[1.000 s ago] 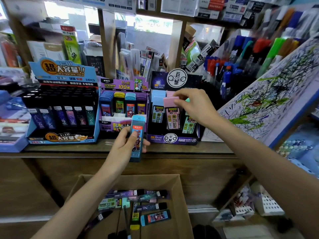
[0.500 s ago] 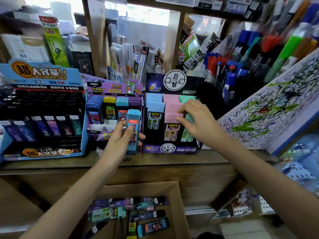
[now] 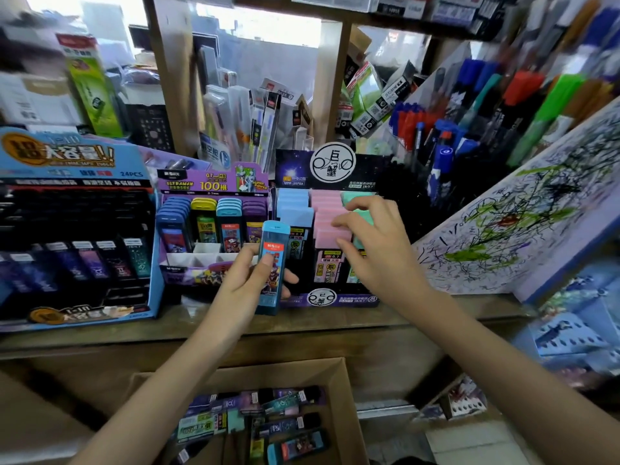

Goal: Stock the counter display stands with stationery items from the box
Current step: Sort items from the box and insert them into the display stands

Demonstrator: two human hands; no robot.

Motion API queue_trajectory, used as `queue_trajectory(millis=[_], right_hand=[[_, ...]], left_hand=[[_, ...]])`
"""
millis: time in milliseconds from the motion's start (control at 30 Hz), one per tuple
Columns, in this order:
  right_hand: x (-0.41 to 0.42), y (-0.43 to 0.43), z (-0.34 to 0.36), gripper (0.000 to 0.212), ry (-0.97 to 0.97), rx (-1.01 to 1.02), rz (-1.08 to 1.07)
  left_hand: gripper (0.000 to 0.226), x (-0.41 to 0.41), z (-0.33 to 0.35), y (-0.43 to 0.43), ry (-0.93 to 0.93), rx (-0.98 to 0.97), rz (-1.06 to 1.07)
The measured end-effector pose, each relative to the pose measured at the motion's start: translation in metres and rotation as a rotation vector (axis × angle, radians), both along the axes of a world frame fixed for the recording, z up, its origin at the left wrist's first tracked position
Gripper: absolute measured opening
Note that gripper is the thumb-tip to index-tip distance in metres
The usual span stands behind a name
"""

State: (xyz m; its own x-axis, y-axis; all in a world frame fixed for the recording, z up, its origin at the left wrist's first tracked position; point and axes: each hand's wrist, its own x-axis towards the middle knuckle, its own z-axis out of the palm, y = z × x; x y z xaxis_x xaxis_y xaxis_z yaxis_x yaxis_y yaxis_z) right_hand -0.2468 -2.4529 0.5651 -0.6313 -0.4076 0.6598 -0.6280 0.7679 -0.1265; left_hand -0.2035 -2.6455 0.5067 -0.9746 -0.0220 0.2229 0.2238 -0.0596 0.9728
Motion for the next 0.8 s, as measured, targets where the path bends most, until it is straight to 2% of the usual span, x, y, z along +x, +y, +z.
queue_trajectory(millis=[33, 67, 133, 200, 300, 433, 567, 667, 800], right_hand=[[0.007, -0.007, 0.001, 0.021, -0.021, -0.053, 0.034], [0.014, -0.016, 0.002, 0.023, -0.121, -0.149, 0.087], [0.027, -0.035, 0.004, 0.022, -0.463, -0.382, 0.172], [0.033, -0.051, 0.005, 0.009, -0.718, -0.535, 0.224], [0.037, -0.068, 0.008, 0.016, -0.833, -0.635, 0.306], [0.033, -0.091, 0.017, 0.016, -0.81, -0.584, 0.334], [0.01, -0.113, 0.032, 0.008, -0.506, -0.529, 0.192], [-0.004, -0.123, 0.033, 0.008, -0.372, -0.475, 0.152], [-0.016, -0.134, 0.019, 0.012, -0.42, -0.405, 0.105]], left_hand=[[0.02, 0.003, 0.001, 0.001, 0.013, 0.003, -0.008], [0.022, 0.006, 0.002, 0.001, 0.029, 0.001, -0.019], [0.024, 0.014, 0.004, 0.001, 0.059, -0.016, -0.054], [0.025, 0.022, 0.006, 0.0, 0.071, -0.018, -0.074], [0.028, 0.035, 0.011, -0.015, 0.04, -0.042, -0.072], [0.029, 0.051, 0.018, -0.061, 0.077, -0.373, 0.04], [0.046, 0.056, 0.014, -0.122, 0.107, -1.02, 0.423], [0.056, 0.057, 0.004, -0.15, -0.031, -1.155, 0.479], [0.058, 0.057, -0.014, -0.16, -0.071, -1.291, 0.44]])
